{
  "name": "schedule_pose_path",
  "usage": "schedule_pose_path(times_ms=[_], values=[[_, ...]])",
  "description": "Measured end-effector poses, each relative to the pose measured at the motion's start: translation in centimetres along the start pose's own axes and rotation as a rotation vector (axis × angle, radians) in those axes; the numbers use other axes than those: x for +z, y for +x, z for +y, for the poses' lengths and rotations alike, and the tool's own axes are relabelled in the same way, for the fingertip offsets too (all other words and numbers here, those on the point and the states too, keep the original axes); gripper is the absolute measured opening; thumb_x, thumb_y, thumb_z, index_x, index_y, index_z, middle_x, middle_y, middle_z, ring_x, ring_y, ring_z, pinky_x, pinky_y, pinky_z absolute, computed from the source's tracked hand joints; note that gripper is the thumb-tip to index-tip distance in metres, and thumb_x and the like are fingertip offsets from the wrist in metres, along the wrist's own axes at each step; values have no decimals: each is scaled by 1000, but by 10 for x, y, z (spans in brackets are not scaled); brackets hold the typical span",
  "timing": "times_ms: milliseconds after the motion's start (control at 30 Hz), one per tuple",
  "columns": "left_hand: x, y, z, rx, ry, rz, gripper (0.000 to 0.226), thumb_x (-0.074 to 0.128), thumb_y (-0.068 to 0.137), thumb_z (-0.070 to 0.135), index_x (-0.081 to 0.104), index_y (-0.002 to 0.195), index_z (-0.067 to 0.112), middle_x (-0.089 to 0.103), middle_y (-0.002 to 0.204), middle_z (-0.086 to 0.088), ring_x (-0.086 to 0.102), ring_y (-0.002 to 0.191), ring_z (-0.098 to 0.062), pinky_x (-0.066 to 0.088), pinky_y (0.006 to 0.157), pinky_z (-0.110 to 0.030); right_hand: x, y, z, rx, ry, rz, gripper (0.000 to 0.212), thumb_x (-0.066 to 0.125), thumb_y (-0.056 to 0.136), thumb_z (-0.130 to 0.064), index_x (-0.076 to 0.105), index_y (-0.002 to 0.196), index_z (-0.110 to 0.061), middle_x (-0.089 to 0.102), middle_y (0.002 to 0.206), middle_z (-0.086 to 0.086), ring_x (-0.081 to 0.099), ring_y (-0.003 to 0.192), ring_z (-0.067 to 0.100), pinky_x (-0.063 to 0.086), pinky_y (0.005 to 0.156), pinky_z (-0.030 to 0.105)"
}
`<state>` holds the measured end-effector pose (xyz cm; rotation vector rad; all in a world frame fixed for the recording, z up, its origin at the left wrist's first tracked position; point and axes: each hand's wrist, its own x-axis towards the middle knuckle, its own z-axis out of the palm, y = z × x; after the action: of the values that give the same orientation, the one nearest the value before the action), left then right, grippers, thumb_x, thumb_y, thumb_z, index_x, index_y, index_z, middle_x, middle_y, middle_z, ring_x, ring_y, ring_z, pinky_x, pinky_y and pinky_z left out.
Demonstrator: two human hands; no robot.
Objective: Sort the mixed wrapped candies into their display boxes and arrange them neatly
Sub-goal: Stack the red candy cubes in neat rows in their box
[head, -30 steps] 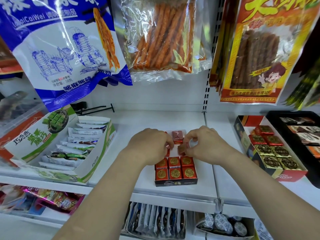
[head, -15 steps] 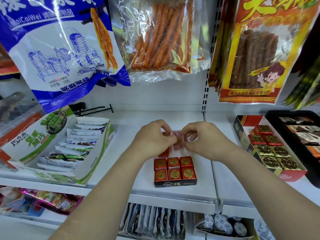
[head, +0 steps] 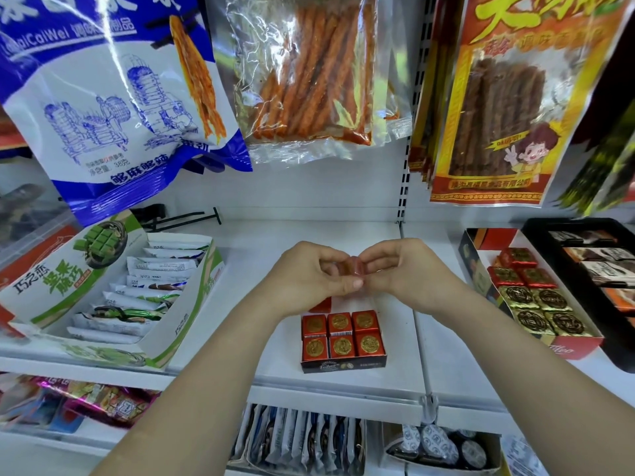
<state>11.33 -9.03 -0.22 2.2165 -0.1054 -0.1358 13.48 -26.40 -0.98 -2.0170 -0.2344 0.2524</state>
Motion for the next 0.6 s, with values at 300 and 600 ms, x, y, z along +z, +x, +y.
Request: schedule_pose_path(times_ms=[300, 600], values=[[3, 0, 2, 105, 283, 48, 21, 75, 80, 26, 69, 100, 26, 56, 70, 11, 52, 63, -6, 48, 65, -26, -4, -1, 1, 1, 157, -77, 20, 77, 75, -4, 73, 93, -13, 75, 86, 7, 72, 85, 19, 55, 91, 37], [3, -1, 6, 112, 376, 42, 13, 74, 73, 26, 61, 74, 30, 49, 56, 11, 48, 54, -5, 36, 53, -20, -6, -4, -4, -29, 17, -149, 50, 79, 73, -13, 61, 117, -29, 70, 100, -6, 70, 86, 12, 53, 90, 35]])
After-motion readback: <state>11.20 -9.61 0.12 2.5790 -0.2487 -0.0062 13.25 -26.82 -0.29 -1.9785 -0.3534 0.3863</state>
